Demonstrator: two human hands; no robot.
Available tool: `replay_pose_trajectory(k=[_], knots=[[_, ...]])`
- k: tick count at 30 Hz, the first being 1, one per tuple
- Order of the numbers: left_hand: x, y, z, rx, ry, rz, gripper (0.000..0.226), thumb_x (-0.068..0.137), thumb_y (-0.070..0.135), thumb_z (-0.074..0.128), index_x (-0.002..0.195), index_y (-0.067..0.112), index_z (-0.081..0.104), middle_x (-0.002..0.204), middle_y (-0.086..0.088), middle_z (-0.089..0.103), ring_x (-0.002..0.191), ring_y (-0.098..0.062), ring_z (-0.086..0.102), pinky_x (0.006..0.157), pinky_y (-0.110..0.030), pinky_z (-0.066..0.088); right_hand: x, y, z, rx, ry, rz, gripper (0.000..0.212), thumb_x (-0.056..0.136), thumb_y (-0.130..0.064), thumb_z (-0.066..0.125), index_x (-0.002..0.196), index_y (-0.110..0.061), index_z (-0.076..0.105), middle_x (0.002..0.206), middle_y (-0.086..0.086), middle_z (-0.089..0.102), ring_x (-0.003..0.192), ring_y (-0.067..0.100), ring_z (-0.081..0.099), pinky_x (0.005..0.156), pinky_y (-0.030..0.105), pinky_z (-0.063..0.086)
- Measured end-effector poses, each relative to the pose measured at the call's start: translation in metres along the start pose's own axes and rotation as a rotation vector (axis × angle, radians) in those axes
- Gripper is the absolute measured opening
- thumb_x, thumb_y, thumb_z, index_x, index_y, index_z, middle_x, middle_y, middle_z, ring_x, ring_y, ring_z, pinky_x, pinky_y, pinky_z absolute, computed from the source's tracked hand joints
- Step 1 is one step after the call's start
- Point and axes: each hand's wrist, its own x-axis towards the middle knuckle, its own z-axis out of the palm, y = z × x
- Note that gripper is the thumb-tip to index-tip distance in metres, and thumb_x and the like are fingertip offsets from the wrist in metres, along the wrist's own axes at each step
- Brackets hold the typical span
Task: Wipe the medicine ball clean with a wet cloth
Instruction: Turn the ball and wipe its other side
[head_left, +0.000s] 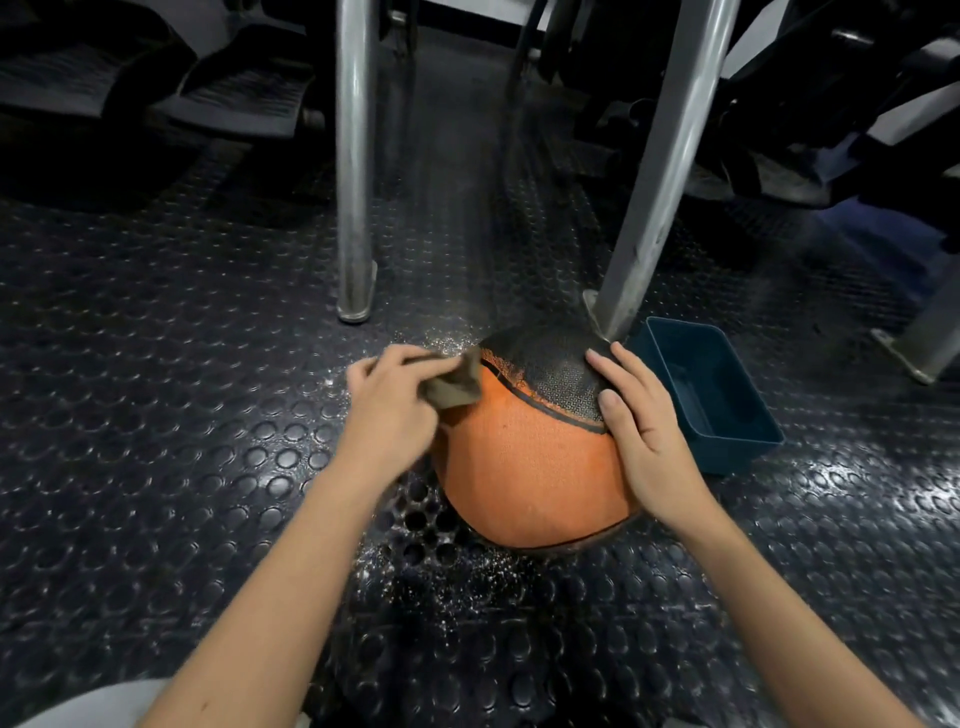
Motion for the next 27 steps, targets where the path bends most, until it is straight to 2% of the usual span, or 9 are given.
replay_pose_trajectory(k=[3, 7, 10, 13, 15, 18, 20, 23, 27], knots=[[-0.003, 0.012, -0.011, -0.061, 0.123, 0.053, 0.067, 0.079, -0.012, 0.033, 0.121, 0.035, 0.058, 0.132, 0.01, 0.045, 0.118, -0.016, 0.024, 0.093, -0.01, 0.01, 0.0, -0.001, -0.001, 0.013, 0.003, 0.004, 0.036, 0.09, -0.056, 0.03, 0.125, -0.057, 0.038, 0.148, -0.021, 0.029, 0.139, -0.001, 0.019, 0.118, 0.04, 0.015], [-0.013, 0.044, -0.002, -0.129, 0.151, 0.441, 0.074, 0.068, -0.01, 0.034, 0.117, 0.041, 0.054, 0.124, 0.021, 0.044, 0.117, -0.007, 0.024, 0.107, -0.009, 0.009, 0.0, 0.0, -0.002, 0.006, -0.002, 0.011, 0.032, 0.093, -0.051, 0.032, 0.124, -0.056, 0.037, 0.148, -0.019, 0.029, 0.139, 0.001, 0.02, 0.118, 0.04, 0.016], [-0.003, 0.011, 0.011, -0.127, -0.091, 0.199, 0.078, 0.077, -0.018, 0.037, 0.11, 0.051, 0.053, 0.121, 0.021, 0.045, 0.125, -0.02, 0.027, 0.111, -0.02, 0.009, 0.0, -0.001, -0.002, 0.012, -0.008, 0.009, 0.036, 0.09, -0.056, 0.029, 0.125, -0.056, 0.037, 0.149, -0.018, 0.029, 0.139, 0.001, 0.019, 0.118, 0.04, 0.016], [0.006, -0.01, -0.005, -0.028, -0.047, -0.041, 0.074, 0.077, -0.018, 0.035, 0.119, 0.038, 0.059, 0.122, 0.009, 0.051, 0.113, -0.018, 0.028, 0.104, -0.021, 0.016, 0.0, -0.001, 0.0, -0.002, -0.003, -0.005, 0.037, 0.09, -0.056, 0.028, 0.125, -0.056, 0.037, 0.149, -0.016, 0.029, 0.14, 0.003, 0.02, 0.117, 0.042, 0.016], [0.006, -0.005, -0.016, -0.028, 0.092, -0.026, 0.072, 0.078, -0.019, 0.034, 0.125, 0.03, 0.058, 0.126, 0.005, 0.051, 0.11, -0.016, 0.025, 0.095, -0.015, 0.015, 0.0, -0.002, -0.001, -0.002, 0.008, -0.01, 0.036, 0.09, -0.056, 0.028, 0.124, -0.055, 0.037, 0.148, -0.015, 0.03, 0.14, 0.004, 0.021, 0.117, 0.042, 0.016], [-0.003, 0.026, -0.018, -0.13, 0.248, 0.252, 0.075, 0.07, -0.013, 0.033, 0.125, 0.036, 0.052, 0.124, 0.01, 0.048, 0.115, -0.014, 0.029, 0.103, -0.011, 0.015, 0.001, -0.001, -0.002, 0.004, 0.012, -0.001, 0.034, 0.09, -0.054, 0.03, 0.124, -0.055, 0.037, 0.148, -0.015, 0.03, 0.139, 0.004, 0.022, 0.117, 0.04, 0.016], [-0.007, 0.032, -0.003, -0.112, 0.17, 0.442, 0.076, 0.068, -0.012, 0.035, 0.125, 0.035, 0.05, 0.126, 0.013, 0.046, 0.121, -0.016, 0.028, 0.11, -0.015, 0.011, 0.001, 0.001, -0.002, 0.006, 0.011, 0.002, 0.033, 0.091, -0.051, 0.032, 0.124, -0.054, 0.037, 0.148, -0.015, 0.031, 0.139, 0.004, 0.022, 0.117, 0.039, 0.017], [-0.006, 0.017, 0.013, -0.141, -0.095, 0.252, 0.077, 0.079, -0.019, 0.036, 0.122, 0.043, 0.049, 0.125, 0.019, 0.042, 0.122, -0.009, 0.023, 0.112, -0.025, 0.012, 0.001, 0.001, -0.002, 0.01, 0.006, -0.002, 0.034, 0.091, -0.053, 0.031, 0.124, -0.055, 0.038, 0.147, -0.017, 0.03, 0.139, 0.003, 0.021, 0.117, 0.037, 0.016], [0.006, -0.006, -0.002, -0.036, 0.021, 0.009, 0.073, 0.079, -0.02, 0.036, 0.126, 0.03, 0.057, 0.129, 0.006, 0.049, 0.121, -0.016, 0.026, 0.101, -0.02, 0.016, 0.0, 0.0, -0.001, 0.001, 0.004, -0.007, 0.036, 0.089, -0.055, 0.029, 0.124, -0.055, 0.037, 0.147, -0.019, 0.029, 0.138, 0.0, 0.02, 0.117, 0.033, 0.015]])
